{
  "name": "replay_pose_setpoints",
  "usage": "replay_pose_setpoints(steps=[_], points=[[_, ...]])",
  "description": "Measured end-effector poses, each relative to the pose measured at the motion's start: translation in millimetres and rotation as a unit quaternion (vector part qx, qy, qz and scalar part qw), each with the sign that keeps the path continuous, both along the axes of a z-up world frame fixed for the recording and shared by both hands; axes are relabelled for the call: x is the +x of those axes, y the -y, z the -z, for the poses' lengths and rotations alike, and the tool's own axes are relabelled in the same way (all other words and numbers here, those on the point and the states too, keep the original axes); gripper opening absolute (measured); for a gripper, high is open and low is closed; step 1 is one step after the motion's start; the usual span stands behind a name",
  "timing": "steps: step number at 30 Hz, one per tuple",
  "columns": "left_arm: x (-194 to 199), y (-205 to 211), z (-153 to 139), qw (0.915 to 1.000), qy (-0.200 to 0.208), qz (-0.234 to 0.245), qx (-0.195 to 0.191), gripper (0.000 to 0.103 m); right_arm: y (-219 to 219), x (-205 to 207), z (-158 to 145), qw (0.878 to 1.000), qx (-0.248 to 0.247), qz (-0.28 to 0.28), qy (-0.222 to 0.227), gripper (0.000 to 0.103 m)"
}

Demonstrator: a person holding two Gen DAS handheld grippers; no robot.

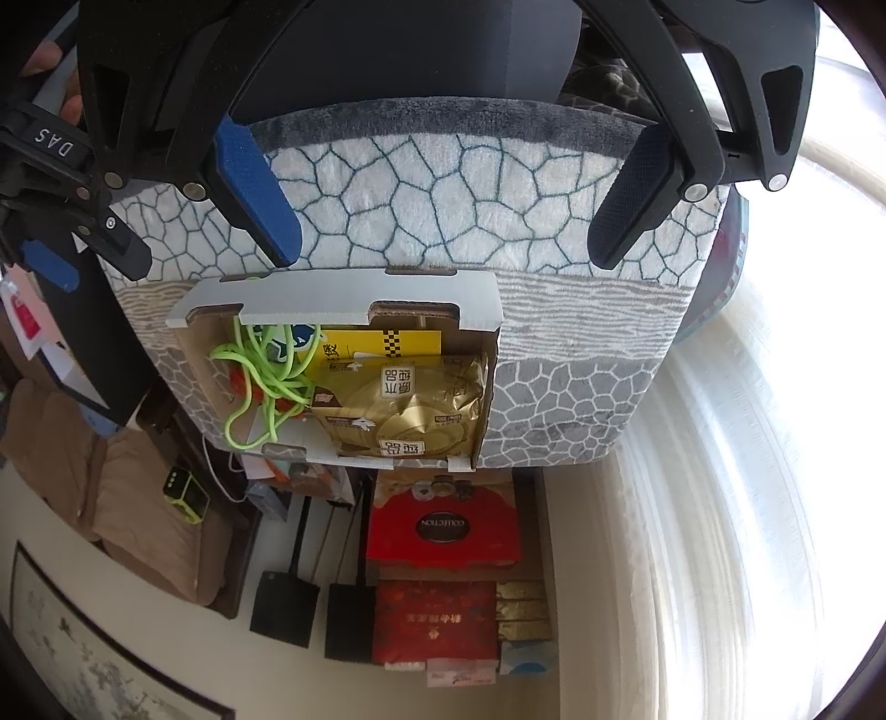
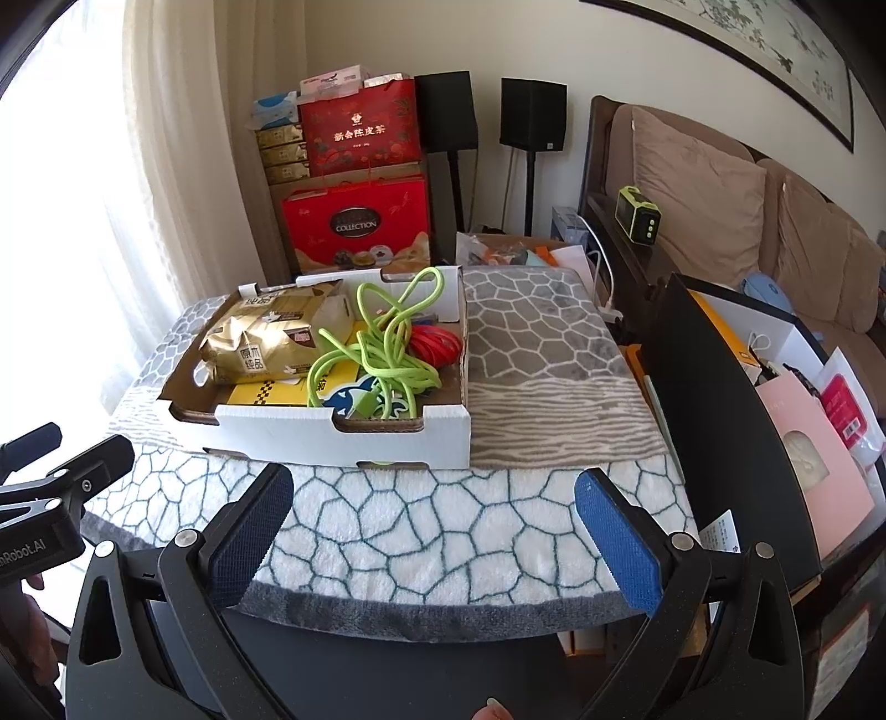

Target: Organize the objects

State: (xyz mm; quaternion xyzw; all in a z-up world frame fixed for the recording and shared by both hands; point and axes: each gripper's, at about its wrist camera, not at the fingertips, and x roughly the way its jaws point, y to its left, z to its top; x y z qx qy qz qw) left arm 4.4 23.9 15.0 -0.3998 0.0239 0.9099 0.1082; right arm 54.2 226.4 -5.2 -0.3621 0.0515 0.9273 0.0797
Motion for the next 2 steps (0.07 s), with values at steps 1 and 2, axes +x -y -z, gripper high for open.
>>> replay_pose_setpoints(steps=[1,2], points=[[0.0,0.2,-0.4,1.0,0.0,-0.001,0.001,0.103,-0.1,0.1,0.0,1.0,0.0,0.0,0.0,0.103],[-0.5,0.1,-0.3,1.0,0.001,0.0,0.002,0.103,-0.4,0.5,0.1,1.0,0.0,0.001,-0.001,0.103]])
